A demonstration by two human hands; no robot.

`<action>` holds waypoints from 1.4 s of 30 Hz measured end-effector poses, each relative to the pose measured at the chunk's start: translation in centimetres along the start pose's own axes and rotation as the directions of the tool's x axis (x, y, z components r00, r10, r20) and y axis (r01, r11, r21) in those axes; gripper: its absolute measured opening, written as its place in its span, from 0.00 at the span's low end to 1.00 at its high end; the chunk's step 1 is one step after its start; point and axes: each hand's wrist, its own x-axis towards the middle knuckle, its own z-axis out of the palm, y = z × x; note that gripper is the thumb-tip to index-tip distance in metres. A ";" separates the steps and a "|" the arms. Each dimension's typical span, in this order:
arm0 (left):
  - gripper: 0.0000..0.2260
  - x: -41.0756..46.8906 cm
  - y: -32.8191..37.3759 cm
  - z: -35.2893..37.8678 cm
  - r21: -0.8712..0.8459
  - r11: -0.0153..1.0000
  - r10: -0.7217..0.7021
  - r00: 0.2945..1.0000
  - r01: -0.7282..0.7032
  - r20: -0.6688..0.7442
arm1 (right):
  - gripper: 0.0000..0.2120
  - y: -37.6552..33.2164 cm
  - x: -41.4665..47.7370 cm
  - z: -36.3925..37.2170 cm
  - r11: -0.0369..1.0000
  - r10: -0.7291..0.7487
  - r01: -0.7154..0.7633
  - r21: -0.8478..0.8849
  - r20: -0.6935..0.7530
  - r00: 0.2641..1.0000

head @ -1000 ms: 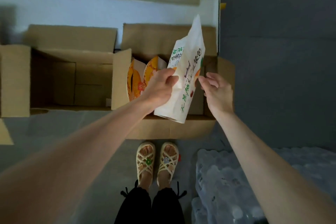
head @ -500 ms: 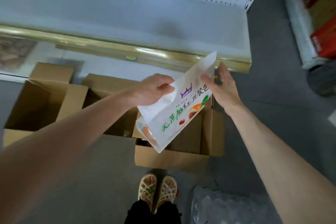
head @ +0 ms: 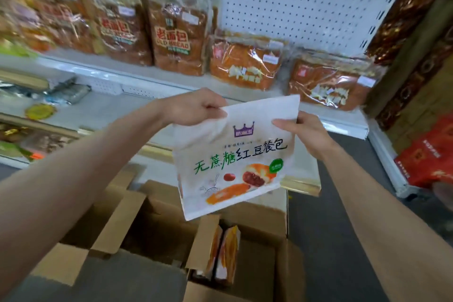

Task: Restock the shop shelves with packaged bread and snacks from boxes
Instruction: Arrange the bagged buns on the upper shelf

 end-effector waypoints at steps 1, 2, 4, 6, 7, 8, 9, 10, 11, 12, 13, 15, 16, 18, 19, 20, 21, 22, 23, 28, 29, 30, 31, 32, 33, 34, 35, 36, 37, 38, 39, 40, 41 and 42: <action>0.12 -0.2 1.0 -1.6 0.021 1.000 0.010 1.000 -0.010 -0.028 | 0.10 -1.6 -0.3 0.0 0.999 -0.030 0.030 0.031 -0.013 0.999; 0.11 -0.3 1.7 -2.9 0.049 0.999 0.014 0.999 -0.012 -0.044 | 0.09 -2.9 -0.6 0.1 0.996 -0.051 0.053 0.077 -0.031 0.998; 0.12 -0.4 2.6 -5.4 0.071 0.997 0.003 0.998 0.001 -0.068 | 0.10 -5.4 -0.9 0.3 0.977 -0.075 0.088 0.193 -0.075 0.994; 0.14 -1.2 3.9 -7.9 0.054 0.999 -0.002 0.994 0.008 -0.106 | 0.09 -8.4 -1.6 0.3 0.949 -0.103 0.139 0.282 -0.139 0.985; 0.15 -1.6 4.5 -9.1 0.028 1.000 0.005 0.988 -0.001 -0.155 | 0.07 -10.2 -1.8 0.2 0.937 -0.127 0.171 0.305 -0.159 0.979; 0.15 -1.8 4.5 -9.6 -0.019 1.000 -0.004 0.980 0.000 -0.197 | 0.07 -11.2 -1.9 0.3 0.928 -0.141 0.190 0.321 -0.170 0.975; 0.14 -2.2 4.8 -10.1 -0.066 0.998 -0.027 0.964 0.010 -0.266 | 0.07 -12.4 -2.0 0.2 0.919 -0.156 0.212 0.333 -0.186 0.970; 0.10 -2.5 5.3 -10.7 -0.104 0.995 -0.049 0.937 0.014 -0.345 | 0.07 -13.6 -2.2 0.0 0.908 -0.180 0.243 0.343 -0.204 0.962; 0.06 -2.7 5.6 -11.0 -0.148 0.989 -0.078 0.906 0.016 -0.417 | 0.06 -14.7 -2.3 -0.2 0.897 -0.203 0.272 0.347 -0.223 0.953; 0.05 -2.8 5.8 -11.2 -0.214 0.977 -0.124 0.869 0.022 -0.479 | 0.05 -15.5 -2.3 -0.5 0.888 -0.218 0.297 0.350 -0.247 0.944; 0.09 -2.9 5.7 -11.2 -0.300 0.954 -0.187 0.828 0.023 -0.529 | 0.05 -16.2 -2.3 -0.8 0.878 -0.222 0.315 0.360 -0.275 0.935; 0.18 -2.9 5.7 -11.2 -0.481 0.876 -0.294 0.760 -0.028 -0.580 | 0.06 -17.6 -2.4 -1.5 0.850 -0.229 0.346 0.397 -0.312 0.922; 0.20 -2.9 5.8 -10.9 -0.552 0.832 -0.325 0.754 -0.060 -0.570 | 0.06 -18.1 -2.3 -1.8 0.835 -0.228 0.358 0.419 -0.328 0.917; 0.21 -2.6 6.1 -10.6 -0.633 0.770 -0.356 0.768 -0.081 -0.532 | 0.06 -19.4 -2.4 -2.3 0.797 -0.232 0.384 0.466 -0.351 0.907; 0.19 -2.4 6.4 -10.5 -0.663 0.743 -0.378 0.762 -0.089 -0.526 | 0.06 -20.2 -2.4 -2.5 0.782 -0.232 0.393 0.484 -0.359 0.904; 0.18 -2.1 6.8 -10.6 -0.685 0.719 -0.387 0.752 -0.116 -0.533 | 0.05 -21.1 -2.5 -2.6 0.768 -0.238 0.403 0.498 -0.362 0.901; 0.16 -1.9 7.0 -10.6 -0.704 0.694 -0.395 0.738 -0.149 -0.546 | 0.05 -21.8 -2.6 -2.7 0.757 -0.239 0.409 0.509 -0.367 0.899; 0.14 -1.7 7.2 -10.7 -0.707 0.684 -0.403 0.714 -0.181 -0.572 | 0.05 -22.5 -2.8 -2.7 0.747 -0.239 0.414 0.520 -0.372 0.897; 0.11 -1.4 7.5 -11.0 -0.702 0.681 -0.413 0.683 -0.207 -0.602 | 0.04 -23.3 -2.9 -2.9 0.735 -0.244 0.425 0.528 -0.379 0.893; 0.05 -1.3 8.8 -13.0 -0.640 0.687 -0.371 0.591 -0.344 -0.716 | 0.04 -25.9 -2.9 -3.0 0.730 -0.277 0.449 0.516 -0.377 0.884; 0.06 -1.4 9.1 -13.6 -0.634 0.685 -0.362 0.587 -0.359 -0.724 | 0.04 -26.3 -2.8 -3.1 0.740 -0.282 0.451 0.499 -0.378 0.882; 0.07 -1.4 9.2 -14.3 -0.630 0.678 -0.356 0.580 -0.379 -0.733 | 0.05 -26.8 -2.7 -3.2 0.752 -0.289 0.451 0.481 -0.376 0.881; 0.08 -1.4 9.2 -15.0 -0.621 0.678 -0.350 0.571 -0.393 -0.743 | 0.05 -27.1 -2.6 -3.1 0.766 -0.306 0.461 0.448 -0.377 0.874; 0.07 -1.4 9.1 -16.1 -0.603 0.683 -0.335 0.557 -0.412 -0.760 | 0.05 -27.9 -2.4 -2.8 0.778 -0.330 0.479 0.406 -0.384 0.862; 0.06 -1.5 9.2 -16.3 -0.587 0.694 -0.328 0.543 -0.417 -0.773 | 0.05 -27.9 -2.5 -3.0 0.792 -0.350 0.495 0.356 -0.399 0.847; 0.05 -1.5 8.7 -17.9 -0.566 0.693 -0.304 0.531 -0.446 -0.791 | 0.05 -29.0 -1.8 -2.5 0.794 -0.395 0.533 0.293 -0.418 0.818; 0.06 -1.4 8.8 -18.2 -0.548 0.702 -0.294 0.516 -0.455 -0.805 | 0.07 -28.9 -1.9 -2.7 0.793 -0.433 0.559 0.242 -0.421 0.797; 0.07 -1.4 8.6 -19.3 -0.534 0.702 -0.287 0.499 -0.471 -0.818 | 0.11 -29.3 -1.7 -2.4 0.782 -0.480 0.593 0.192 -0.420 0.770; 0.06 -1.5 8.7 -20.1 -0.524 0.701 -0.291 0.478 -0.484 -0.829 | 0.16 -29.3 -1.7 -2.2 0.777 -0.507 0.610 0.155 -0.421 0.752; 0.05 -1.6 8.0 -21.6 -0.517 0.690 -0.276 0.476 -0.507 -0.835 | 0.22 -29.4 -1.2 -1.3 0.772 -0.525 0.625 0.116 -0.439 0.729; 0.05 -1.7 7.4 -22.9 -0.512 0.680 -0.268 0.472 -0.525 -0.840 | 0.26 -29.4 -0.8 -0.4 0.771 -0.527 0.630 0.090 -0.467 0.711; 0.05 -1.6 7.0 -24.1 -0.513 0.676 -0.263 0.477 -0.529 -0.839 | 0.28 -29.3 -0.6 0.4 0.764 -0.531 0.641 0.074 -0.491 0.690; 0.05 -1.6 6.4 -25.4 -0.515 0.676 -0.261 0.482 -0.527 -0.836 | 0.26 -29.3 -0.6 1.4 0.749 -0.544 0.659 0.064 -0.508 0.668; 0.05 -1.6 5.6 -26.8 -0.509 0.671 -0.245 0.487 -0.539 -0.838 | 0.23 -29.3 0.0 2.6 0.736 -0.558 0.675 0.054 -0.517 0.650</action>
